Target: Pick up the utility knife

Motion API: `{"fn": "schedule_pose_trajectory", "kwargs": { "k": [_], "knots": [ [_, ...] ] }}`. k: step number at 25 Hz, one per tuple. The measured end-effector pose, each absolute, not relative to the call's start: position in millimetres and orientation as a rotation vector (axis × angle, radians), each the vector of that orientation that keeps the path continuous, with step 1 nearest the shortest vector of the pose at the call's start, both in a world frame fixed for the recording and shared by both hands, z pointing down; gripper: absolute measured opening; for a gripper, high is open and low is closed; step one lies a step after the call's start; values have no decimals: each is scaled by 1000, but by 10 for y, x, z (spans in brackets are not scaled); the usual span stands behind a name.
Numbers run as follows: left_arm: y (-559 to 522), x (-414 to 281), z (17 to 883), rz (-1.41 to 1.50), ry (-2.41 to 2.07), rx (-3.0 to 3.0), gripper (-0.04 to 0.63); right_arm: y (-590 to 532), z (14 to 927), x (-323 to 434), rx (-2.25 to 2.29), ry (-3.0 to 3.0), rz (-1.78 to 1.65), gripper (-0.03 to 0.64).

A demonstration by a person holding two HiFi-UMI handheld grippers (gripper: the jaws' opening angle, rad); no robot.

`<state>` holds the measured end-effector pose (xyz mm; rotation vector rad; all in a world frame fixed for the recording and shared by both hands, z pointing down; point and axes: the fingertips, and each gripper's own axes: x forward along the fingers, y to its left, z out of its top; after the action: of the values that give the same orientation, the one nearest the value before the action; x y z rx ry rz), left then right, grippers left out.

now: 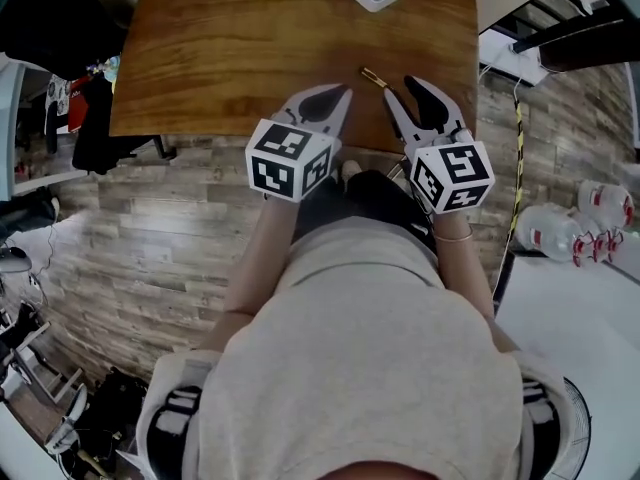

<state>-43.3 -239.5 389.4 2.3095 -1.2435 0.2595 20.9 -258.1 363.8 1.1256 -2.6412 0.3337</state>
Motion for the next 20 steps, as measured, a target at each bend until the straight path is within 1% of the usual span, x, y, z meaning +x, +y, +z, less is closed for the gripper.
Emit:
{"fn": "schedule_pose_trajectory", "kwargs": {
  "k": [7,15,20],
  "knots": [
    [-2422,-401,4065,272,-1276,2247,12,-2696,3830,300,1043,-2614,375,155],
    [-2439,-494,4402,291,-1281,2143,12,-2759,4133,123,898,-2581,418,153],
    [-2467,-404,4609,326,-1270,2109,12,-2787,4369,100,762,-2557,447,153]
  ]
}}
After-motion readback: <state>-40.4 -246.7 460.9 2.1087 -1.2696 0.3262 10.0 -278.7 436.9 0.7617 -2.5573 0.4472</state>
